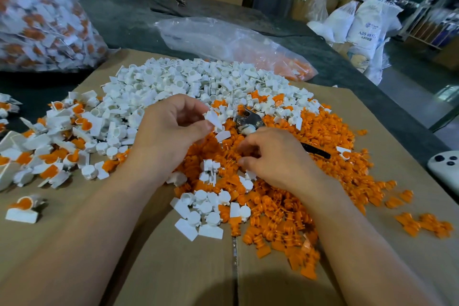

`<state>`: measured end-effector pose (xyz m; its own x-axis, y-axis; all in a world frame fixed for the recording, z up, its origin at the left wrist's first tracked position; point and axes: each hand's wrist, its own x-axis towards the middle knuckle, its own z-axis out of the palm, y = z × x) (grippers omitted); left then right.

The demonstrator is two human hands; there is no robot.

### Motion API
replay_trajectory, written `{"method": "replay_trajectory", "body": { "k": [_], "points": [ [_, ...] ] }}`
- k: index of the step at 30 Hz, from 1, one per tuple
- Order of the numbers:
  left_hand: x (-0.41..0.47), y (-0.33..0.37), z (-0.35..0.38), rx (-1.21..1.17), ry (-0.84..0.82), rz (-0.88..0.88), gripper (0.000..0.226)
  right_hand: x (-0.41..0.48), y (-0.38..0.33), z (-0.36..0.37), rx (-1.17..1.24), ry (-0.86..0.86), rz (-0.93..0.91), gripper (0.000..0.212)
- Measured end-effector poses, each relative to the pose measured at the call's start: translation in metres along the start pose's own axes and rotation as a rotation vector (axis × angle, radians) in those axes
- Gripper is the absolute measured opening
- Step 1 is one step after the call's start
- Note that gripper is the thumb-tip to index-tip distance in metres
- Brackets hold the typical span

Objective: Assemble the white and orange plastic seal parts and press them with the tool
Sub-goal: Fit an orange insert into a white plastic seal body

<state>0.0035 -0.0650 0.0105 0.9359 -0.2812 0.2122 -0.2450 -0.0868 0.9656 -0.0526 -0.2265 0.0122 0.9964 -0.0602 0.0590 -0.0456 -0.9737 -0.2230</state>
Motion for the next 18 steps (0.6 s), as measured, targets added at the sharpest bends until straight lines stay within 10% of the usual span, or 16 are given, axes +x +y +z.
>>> {"method": "replay_trajectory", "body": {
  "k": [18],
  "points": [
    [-0.0025,0.0028,0.0022,-0.352,-0.125,-0.082,0.031,-0.0034,-0.0053,0.0022,-0.075,0.054,-0.092,0.015]
  ]
}}
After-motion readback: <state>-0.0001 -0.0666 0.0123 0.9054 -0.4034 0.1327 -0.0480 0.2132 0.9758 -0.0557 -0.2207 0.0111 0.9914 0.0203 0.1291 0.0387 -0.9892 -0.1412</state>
